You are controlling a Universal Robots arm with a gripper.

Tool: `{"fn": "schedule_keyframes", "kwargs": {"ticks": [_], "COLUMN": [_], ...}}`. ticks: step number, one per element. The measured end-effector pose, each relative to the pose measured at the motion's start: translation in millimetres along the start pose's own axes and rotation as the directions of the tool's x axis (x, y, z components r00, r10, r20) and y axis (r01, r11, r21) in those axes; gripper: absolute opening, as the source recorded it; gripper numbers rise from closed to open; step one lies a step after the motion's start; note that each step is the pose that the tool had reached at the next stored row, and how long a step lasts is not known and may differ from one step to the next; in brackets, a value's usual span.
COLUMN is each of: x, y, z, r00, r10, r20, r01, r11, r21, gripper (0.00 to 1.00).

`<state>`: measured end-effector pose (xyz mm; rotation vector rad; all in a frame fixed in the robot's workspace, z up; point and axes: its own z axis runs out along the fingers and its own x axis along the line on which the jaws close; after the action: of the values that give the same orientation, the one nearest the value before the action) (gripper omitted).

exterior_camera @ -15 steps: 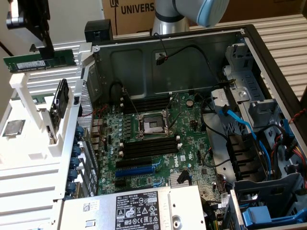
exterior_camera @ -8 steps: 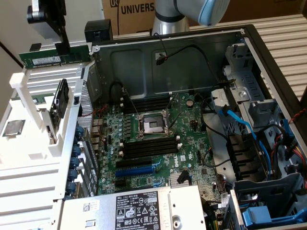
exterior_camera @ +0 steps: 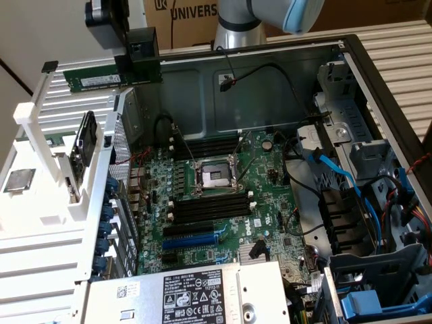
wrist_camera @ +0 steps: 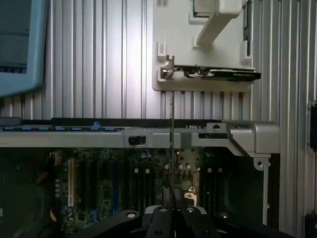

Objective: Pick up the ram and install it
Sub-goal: 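Pick up the ram and move it above insertion slot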

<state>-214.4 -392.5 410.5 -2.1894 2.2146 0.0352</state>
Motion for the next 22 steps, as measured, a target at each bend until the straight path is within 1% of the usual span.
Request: {"fn": "schedule_keyframes", "kwargs": {"ticks": [10, 11, 21, 22], "x": [-0.5, -0.6, -1.1, -0.6], "y": [-45.6, -54.9, -100.8, -110.0], "z": [0.2, 0.2, 0.8, 1.6], "r00": [1.0000, 1.0000, 1.0000, 1.0000], "r10": [0.000, 0.000, 0.000, 0.000], "r20": [0.0000, 0.0000, 0.0003, 0.0009], "r01": [0.000, 0.000, 0.000, 0.000], "r11": [1.0000, 1.0000, 1.0000, 1.0000], "r21": [0.0001, 0.0000, 0.0000, 0.0000], "gripper": [0.12, 0.12, 0.12, 0.12]}}
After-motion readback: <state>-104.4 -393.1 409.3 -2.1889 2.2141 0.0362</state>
